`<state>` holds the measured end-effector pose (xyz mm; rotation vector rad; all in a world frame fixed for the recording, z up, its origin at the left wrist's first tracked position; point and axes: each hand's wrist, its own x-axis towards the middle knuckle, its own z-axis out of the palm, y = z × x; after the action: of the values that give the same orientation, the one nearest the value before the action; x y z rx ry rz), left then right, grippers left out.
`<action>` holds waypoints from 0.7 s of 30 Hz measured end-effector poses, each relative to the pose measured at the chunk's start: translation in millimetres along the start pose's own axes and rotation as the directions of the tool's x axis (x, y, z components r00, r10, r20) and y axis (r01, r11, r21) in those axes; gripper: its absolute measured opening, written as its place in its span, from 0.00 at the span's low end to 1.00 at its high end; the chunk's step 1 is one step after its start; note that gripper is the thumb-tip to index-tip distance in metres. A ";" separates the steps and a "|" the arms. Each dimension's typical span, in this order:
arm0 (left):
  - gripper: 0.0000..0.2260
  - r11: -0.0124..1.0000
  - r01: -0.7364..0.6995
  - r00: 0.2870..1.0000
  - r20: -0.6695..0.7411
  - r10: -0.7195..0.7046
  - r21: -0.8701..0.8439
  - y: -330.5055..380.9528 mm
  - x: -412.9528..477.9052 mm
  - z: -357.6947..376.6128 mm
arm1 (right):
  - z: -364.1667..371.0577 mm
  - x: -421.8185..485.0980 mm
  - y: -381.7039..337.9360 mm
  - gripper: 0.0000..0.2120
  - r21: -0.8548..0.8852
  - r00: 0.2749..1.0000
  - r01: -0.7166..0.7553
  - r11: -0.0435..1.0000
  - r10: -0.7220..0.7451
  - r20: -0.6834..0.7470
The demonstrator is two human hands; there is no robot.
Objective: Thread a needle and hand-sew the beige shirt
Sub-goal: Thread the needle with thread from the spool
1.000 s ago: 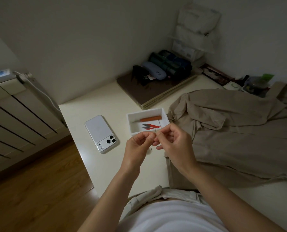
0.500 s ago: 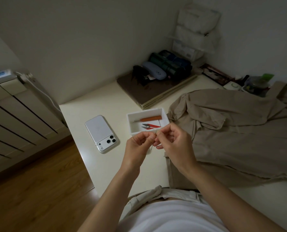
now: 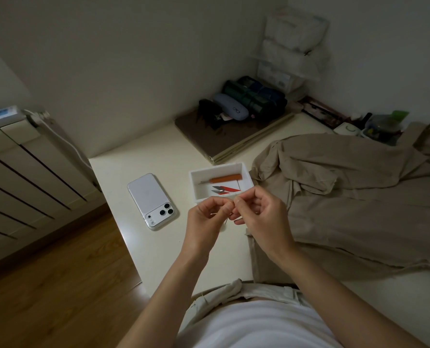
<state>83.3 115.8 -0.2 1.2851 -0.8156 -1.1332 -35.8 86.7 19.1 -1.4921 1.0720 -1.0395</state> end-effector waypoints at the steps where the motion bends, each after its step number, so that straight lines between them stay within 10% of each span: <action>1: 0.06 1.000 -0.011 1.000 -0.007 0.011 0.012 0.6 -0.3 0.1 | 0.1 0.0 0.0 0.03 0.001 1.000 0.000 1.000 0.000 0.001; 21: 0.05 0.995 -0.061 0.995 0.084 0.055 0.073 19.6 3.4 -3.7 | -0.8 3.4 4.9 0.03 -0.074 0.998 0.011 0.997 -0.006 0.067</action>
<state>91.2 112.2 18.0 1.2762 -0.9587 -1.1236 -36.3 82.7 14.8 -1.5816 1.0680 -0.9576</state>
